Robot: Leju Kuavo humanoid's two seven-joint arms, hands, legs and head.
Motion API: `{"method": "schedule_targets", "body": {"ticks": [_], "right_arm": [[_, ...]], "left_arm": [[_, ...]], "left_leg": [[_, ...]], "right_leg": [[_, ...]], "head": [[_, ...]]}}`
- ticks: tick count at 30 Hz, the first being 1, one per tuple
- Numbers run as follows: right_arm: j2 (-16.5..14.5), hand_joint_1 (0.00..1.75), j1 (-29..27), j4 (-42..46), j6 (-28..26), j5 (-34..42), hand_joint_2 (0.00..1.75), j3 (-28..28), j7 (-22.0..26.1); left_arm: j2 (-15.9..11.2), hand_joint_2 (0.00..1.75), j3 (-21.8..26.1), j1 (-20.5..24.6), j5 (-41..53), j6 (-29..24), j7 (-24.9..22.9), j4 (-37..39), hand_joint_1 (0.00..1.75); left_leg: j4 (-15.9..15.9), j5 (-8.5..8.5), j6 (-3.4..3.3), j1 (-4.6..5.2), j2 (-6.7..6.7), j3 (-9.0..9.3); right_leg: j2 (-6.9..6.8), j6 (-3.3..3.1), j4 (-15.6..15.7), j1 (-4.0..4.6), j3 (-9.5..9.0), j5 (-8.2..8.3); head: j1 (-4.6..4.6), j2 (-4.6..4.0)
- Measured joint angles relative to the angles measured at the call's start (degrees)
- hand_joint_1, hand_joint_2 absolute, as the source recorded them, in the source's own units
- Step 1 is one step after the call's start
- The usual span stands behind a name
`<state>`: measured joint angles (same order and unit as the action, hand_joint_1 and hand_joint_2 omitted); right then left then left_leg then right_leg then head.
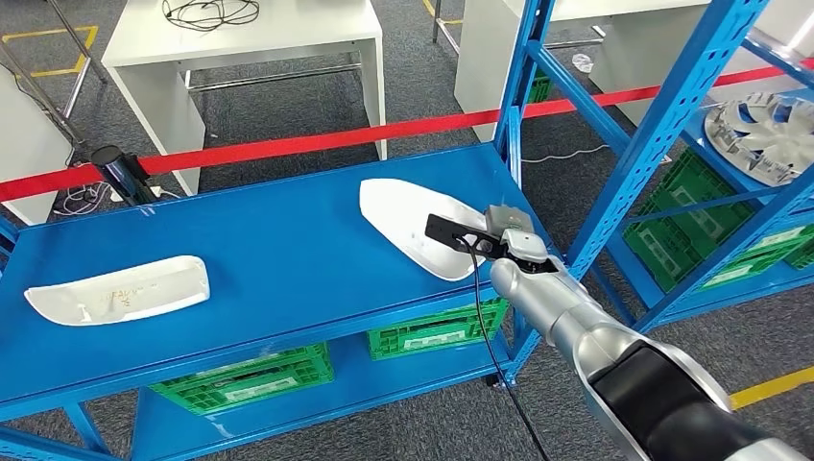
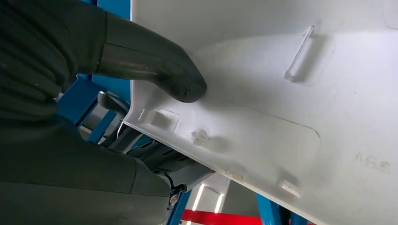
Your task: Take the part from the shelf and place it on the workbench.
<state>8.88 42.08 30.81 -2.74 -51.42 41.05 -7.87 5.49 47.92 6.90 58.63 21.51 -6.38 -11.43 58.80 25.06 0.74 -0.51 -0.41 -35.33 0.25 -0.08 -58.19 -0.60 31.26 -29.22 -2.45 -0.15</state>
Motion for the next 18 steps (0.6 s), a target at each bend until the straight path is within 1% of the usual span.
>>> {"method": "schedule_targets", "body": {"ticks": [10,14,16,18], "right_arm": [[-1.6,1.75,1.3,0.1,1.3,-1.0,1.75,-0.2,1.4],[-3.3,1.75,2.7,2.0,-1.8,0.0,1.75,-0.4,3.1],[-4.3,1.75,4.0,5.1,-4.4,1.5,1.75,-0.6,4.4],[-5.2,1.75,5.2,10.2,-6.0,4.2,1.75,-0.9,6.1]], "left_arm": [[0.0,1.75,0.5,0.0,-0.6,0.0,-0.6,0.0,0.0],[0.0,1.75,1.0,-0.1,-0.4,0.0,-2.3,0.0,0.0],[0.0,1.75,1.1,-0.2,0.2,0.0,-2.5,0.0,0.0],[0.0,1.75,1.1,-0.1,1.0,0.0,-2.5,0.0,0.0]], "left_leg": [[0.0,-0.03,-0.01,0.01,-0.01,0.02],[0.0,-0.03,0.0,0.02,-0.01,-0.06],[0.0,-0.05,0.03,0.02,0.0,-0.1],[0.0,-0.07,0.05,0.02,-0.01,-0.11]], "right_leg": [[-0.01,0.03,0.0,0.0,-0.11,0.04],[0.01,0.04,0.0,-0.01,-0.02,0.05],[0.02,0.03,-0.1,-0.01,0.06,0.05],[0.03,0.01,-0.1,-0.01,0.11,0.04]], "head": [[0.0,0.0],[0.0,0.0],[0.0,0.0],[0.01,0.0]]}}
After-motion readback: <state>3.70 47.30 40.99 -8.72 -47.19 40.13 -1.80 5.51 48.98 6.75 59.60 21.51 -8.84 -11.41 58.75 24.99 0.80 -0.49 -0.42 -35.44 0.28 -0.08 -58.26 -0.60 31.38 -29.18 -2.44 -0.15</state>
